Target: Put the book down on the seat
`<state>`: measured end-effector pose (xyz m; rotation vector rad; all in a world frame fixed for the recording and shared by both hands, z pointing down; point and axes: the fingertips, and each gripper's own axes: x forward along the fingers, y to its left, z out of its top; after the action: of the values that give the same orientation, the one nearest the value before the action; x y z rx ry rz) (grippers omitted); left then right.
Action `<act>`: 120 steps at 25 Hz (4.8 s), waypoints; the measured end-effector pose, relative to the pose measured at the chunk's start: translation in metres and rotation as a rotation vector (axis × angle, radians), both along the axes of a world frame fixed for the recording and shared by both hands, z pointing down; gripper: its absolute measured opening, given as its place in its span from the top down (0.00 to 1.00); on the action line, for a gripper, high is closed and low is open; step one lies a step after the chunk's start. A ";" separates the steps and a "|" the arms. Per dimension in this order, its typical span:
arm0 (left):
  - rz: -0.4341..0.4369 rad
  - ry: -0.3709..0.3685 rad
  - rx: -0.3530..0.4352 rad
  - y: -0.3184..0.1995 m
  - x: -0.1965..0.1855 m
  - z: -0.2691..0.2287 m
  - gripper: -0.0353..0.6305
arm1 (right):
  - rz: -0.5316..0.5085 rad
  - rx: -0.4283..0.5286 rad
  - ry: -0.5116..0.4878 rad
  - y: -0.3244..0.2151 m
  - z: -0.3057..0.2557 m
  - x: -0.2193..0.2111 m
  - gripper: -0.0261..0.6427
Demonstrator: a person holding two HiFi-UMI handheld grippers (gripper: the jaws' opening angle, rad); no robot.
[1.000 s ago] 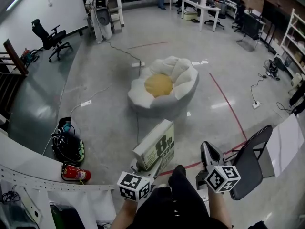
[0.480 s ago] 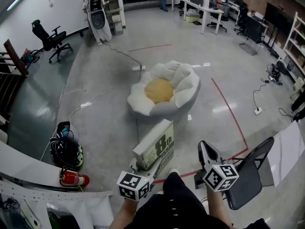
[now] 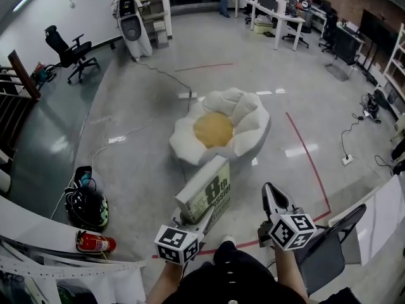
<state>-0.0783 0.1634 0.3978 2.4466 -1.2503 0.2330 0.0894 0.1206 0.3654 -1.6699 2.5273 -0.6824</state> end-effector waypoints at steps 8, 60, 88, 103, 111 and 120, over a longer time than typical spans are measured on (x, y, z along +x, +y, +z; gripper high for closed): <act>-0.025 -0.007 -0.006 -0.041 0.014 0.004 0.70 | -0.020 -0.016 -0.014 -0.044 0.008 0.014 0.94; -0.020 0.021 -0.074 -0.296 0.041 0.038 0.70 | 0.022 -0.116 -0.098 -0.287 0.038 0.043 0.94; 0.071 -0.037 -0.112 -0.563 0.040 0.078 0.70 | 0.064 -0.221 -0.101 -0.527 0.077 0.034 0.94; 0.044 -0.111 -0.138 -0.664 0.059 0.158 0.70 | 0.031 -0.320 -0.189 -0.628 0.165 0.037 0.94; -0.028 -0.154 -0.113 -0.719 0.071 0.236 0.70 | 0.012 -0.369 -0.232 -0.675 0.242 0.052 0.94; -0.059 -0.220 -0.110 -0.761 0.083 0.351 0.70 | 0.036 -0.416 -0.311 -0.708 0.338 0.051 0.94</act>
<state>0.0048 -0.5979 0.7488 2.3353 -1.3589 0.5529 0.1401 -0.5871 0.7030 -1.5479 2.2385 -1.4198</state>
